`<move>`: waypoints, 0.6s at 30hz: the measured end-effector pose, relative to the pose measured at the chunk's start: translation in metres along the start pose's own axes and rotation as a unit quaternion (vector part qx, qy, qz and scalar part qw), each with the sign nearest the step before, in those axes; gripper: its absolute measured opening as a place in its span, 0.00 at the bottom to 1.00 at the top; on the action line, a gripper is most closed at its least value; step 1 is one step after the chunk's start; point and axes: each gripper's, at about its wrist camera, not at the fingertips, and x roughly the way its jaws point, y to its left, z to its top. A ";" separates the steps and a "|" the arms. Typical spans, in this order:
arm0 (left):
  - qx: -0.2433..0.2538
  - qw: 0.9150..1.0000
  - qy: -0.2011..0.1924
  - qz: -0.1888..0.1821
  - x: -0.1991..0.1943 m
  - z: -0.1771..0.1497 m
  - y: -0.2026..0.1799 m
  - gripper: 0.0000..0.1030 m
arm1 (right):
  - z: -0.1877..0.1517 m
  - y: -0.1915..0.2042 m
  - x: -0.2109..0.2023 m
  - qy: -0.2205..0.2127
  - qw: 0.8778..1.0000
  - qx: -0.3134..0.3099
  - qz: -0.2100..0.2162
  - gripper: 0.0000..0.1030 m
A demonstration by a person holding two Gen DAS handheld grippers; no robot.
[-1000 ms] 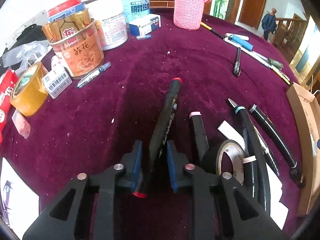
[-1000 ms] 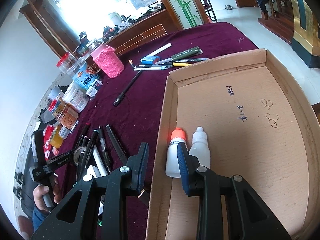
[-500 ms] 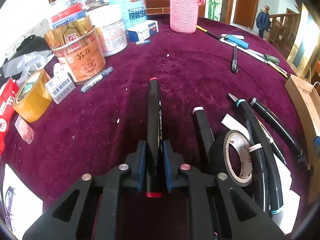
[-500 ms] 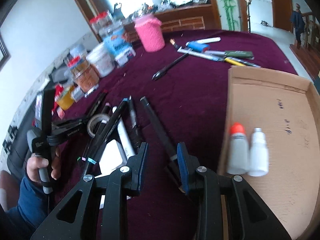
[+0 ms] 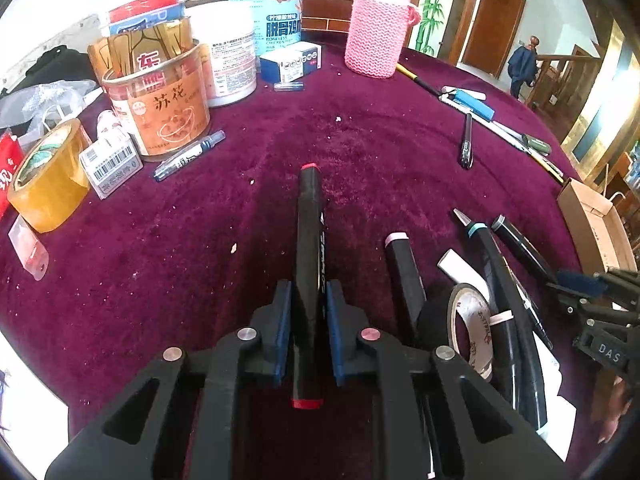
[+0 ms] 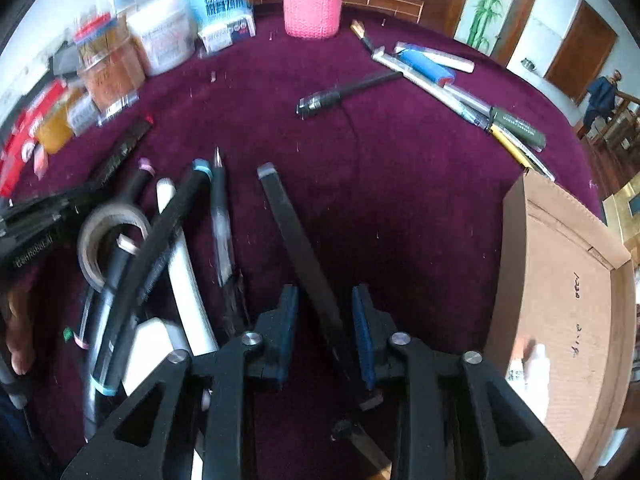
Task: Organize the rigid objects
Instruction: 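Grasp a black marker with the right tool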
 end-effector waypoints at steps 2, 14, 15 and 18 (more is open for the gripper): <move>0.000 1.000 -0.001 0.001 -0.001 0.000 0.000 0.13 | -0.003 0.002 -0.002 -0.006 1.000 0.012 -0.002 0.12; -0.030 0.997 -0.031 -0.065 -0.023 0.001 0.005 0.13 | -0.043 -0.017 -0.052 -0.121 0.980 0.135 0.078 0.12; -0.028 0.997 -0.034 -0.069 -0.025 0.001 0.003 0.13 | -0.044 -0.020 -0.050 -0.119 0.980 0.138 0.085 0.12; -0.015 0.996 -0.052 -0.075 -0.034 -0.002 -0.006 0.13 | -0.041 -0.023 -0.047 -0.118 0.978 0.139 0.100 0.12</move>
